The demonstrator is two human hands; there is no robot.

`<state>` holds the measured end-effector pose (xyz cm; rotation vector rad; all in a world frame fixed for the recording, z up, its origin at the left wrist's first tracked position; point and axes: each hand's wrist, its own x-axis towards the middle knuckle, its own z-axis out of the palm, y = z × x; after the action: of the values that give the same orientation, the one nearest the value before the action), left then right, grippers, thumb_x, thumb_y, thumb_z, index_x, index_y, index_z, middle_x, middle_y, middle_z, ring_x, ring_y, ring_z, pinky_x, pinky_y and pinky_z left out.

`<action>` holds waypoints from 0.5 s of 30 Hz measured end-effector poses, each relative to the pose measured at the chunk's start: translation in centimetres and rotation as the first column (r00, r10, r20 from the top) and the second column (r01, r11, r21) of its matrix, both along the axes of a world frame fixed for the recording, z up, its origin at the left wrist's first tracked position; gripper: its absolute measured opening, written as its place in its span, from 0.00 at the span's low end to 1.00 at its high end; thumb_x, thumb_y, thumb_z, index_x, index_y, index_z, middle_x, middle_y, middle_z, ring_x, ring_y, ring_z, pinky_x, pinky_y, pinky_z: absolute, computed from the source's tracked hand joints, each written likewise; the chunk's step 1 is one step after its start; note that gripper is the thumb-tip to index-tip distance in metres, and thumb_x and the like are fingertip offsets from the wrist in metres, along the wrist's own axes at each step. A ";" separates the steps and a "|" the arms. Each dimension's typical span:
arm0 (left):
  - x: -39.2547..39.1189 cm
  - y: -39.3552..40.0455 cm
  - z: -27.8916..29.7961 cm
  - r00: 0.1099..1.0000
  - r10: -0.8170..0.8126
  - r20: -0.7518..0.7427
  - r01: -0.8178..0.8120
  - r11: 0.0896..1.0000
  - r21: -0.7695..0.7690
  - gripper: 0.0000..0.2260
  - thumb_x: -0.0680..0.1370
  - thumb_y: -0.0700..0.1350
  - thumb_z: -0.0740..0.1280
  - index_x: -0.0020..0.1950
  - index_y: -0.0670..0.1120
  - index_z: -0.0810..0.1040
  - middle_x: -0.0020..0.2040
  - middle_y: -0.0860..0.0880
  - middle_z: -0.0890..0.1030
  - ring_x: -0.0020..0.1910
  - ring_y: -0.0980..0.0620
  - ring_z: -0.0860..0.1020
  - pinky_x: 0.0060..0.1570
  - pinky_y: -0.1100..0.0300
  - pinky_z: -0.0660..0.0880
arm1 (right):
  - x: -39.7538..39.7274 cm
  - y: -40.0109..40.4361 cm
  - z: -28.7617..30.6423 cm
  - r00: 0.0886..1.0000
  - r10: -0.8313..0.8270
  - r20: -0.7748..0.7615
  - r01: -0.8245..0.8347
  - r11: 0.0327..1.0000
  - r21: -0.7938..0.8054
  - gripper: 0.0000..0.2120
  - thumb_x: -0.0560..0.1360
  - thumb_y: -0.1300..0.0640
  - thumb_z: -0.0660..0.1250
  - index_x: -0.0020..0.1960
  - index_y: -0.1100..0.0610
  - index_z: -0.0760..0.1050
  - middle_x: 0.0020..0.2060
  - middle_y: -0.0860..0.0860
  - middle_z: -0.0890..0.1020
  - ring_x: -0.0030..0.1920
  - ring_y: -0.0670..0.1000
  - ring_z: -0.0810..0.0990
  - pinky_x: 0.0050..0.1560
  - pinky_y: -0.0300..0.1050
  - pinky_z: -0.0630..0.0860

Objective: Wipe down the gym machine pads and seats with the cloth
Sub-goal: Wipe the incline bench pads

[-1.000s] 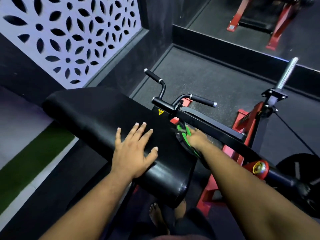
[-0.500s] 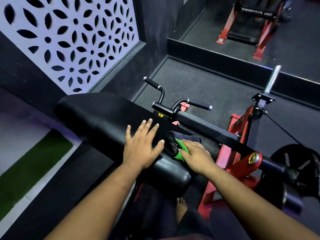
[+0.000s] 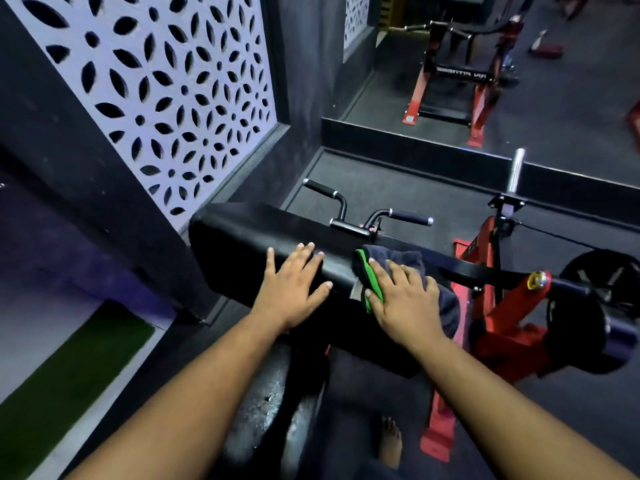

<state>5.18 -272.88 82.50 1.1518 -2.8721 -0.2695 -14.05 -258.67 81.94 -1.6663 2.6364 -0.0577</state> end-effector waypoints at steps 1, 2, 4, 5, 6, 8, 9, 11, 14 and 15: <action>1.1 -0.6 0.1 1.000 0.004 0.018 -0.004 1.000 0.004 0.41 0.74 0.69 0.38 0.83 0.52 0.56 0.84 0.50 0.53 0.83 0.53 0.48 0.77 0.34 0.39 | 1.0 -1.1 0.2 1.000 -0.003 0.007 0.003 1.000 -0.004 0.32 0.78 0.33 0.47 0.78 0.42 0.64 0.73 0.52 0.74 0.71 0.58 0.72 0.66 0.64 0.66; 2.2 -1.3 0.3 1.000 0.002 0.030 -0.002 1.000 0.003 0.41 0.74 0.69 0.37 0.83 0.52 0.55 0.84 0.50 0.53 0.83 0.53 0.47 0.77 0.34 0.39 | 2.2 -2.3 0.3 1.000 -0.004 0.016 0.004 1.000 0.002 0.32 0.78 0.33 0.47 0.78 0.42 0.63 0.74 0.52 0.73 0.72 0.59 0.71 0.66 0.65 0.66; 3.5 -2.9 0.5 0.999 -0.012 0.049 0.013 1.000 -0.011 0.41 0.73 0.69 0.37 0.83 0.52 0.55 0.84 0.51 0.52 0.83 0.53 0.47 0.77 0.33 0.39 | 3.9 -4.7 0.5 1.000 -0.003 0.016 0.003 1.000 0.003 0.32 0.78 0.33 0.48 0.79 0.42 0.63 0.74 0.53 0.73 0.73 0.59 0.71 0.67 0.66 0.65; 3.9 -3.7 0.7 0.999 -0.018 0.050 0.019 1.000 -0.020 0.41 0.73 0.69 0.37 0.83 0.52 0.55 0.84 0.51 0.53 0.83 0.53 0.48 0.77 0.33 0.40 | 4.6 -5.8 0.3 1.000 0.006 0.006 -0.006 1.000 -0.009 0.31 0.78 0.34 0.50 0.78 0.42 0.64 0.74 0.53 0.73 0.72 0.59 0.71 0.66 0.66 0.66; 4.3 -4.5 0.7 0.999 -0.014 0.044 0.016 0.999 -0.034 0.41 0.74 0.69 0.38 0.83 0.52 0.55 0.84 0.51 0.53 0.83 0.53 0.48 0.77 0.32 0.40 | 5.2 -6.8 0.1 1.000 0.019 -0.010 -0.019 1.000 -0.019 0.30 0.79 0.34 0.51 0.78 0.43 0.65 0.73 0.53 0.74 0.72 0.59 0.72 0.66 0.66 0.66; 5.0 -6.5 0.6 1.000 0.020 0.009 -0.020 0.999 -0.041 0.40 0.74 0.69 0.39 0.83 0.52 0.56 0.84 0.51 0.54 0.83 0.53 0.49 0.77 0.32 0.41 | 6.1 -8.7 -0.3 0.997 0.057 -0.048 -0.059 0.997 -0.040 0.29 0.79 0.35 0.54 0.77 0.43 0.65 0.72 0.54 0.75 0.70 0.60 0.73 0.65 0.66 0.67; 5.5 -7.5 0.5 0.999 0.040 -0.004 -0.040 0.999 -0.024 0.40 0.75 0.69 0.40 0.83 0.52 0.56 0.84 0.51 0.55 0.83 0.53 0.49 0.77 0.33 0.41 | 6.6 -9.7 -0.6 0.996 0.071 -0.056 -0.074 0.996 -0.052 0.29 0.79 0.35 0.55 0.77 0.44 0.66 0.71 0.55 0.75 0.69 0.60 0.73 0.64 0.66 0.67; 6.6 -8.8 0.1 0.997 0.079 -0.027 -0.079 0.997 0.001 0.39 0.75 0.69 0.41 0.83 0.53 0.55 0.84 0.52 0.54 0.83 0.54 0.49 0.77 0.33 0.40 | 7.5 -11.1 -0.7 0.994 0.082 -0.066 -0.087 0.994 -0.072 0.29 0.79 0.36 0.56 0.77 0.44 0.67 0.71 0.55 0.76 0.68 0.61 0.74 0.63 0.67 0.68; 8.1 -11.1 -0.2 0.999 0.048 0.003 -0.048 0.999 -0.002 0.39 0.76 0.69 0.41 0.83 0.53 0.55 0.84 0.52 0.54 0.83 0.55 0.48 0.77 0.33 0.41 | 8.9 -12.7 -0.9 0.995 0.073 -0.072 -0.081 0.991 -0.110 0.29 0.79 0.36 0.56 0.77 0.44 0.67 0.70 0.55 0.76 0.67 0.61 0.75 0.63 0.67 0.67; 8.4 -11.7 -0.3 1.000 0.023 0.011 -0.023 1.000 -0.012 0.39 0.76 0.69 0.41 0.83 0.53 0.55 0.84 0.52 0.55 0.82 0.55 0.49 0.77 0.33 0.41 | 9.3 -13.1 -0.9 0.995 0.065 -0.074 -0.074 0.990 -0.120 0.29 0.78 0.36 0.56 0.77 0.44 0.67 0.70 0.55 0.76 0.67 0.61 0.74 0.64 0.67 0.67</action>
<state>13.56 -284.55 82.20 1.1870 -2.8637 -0.2451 -4.73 -271.81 81.01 -1.8292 2.6729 -0.1660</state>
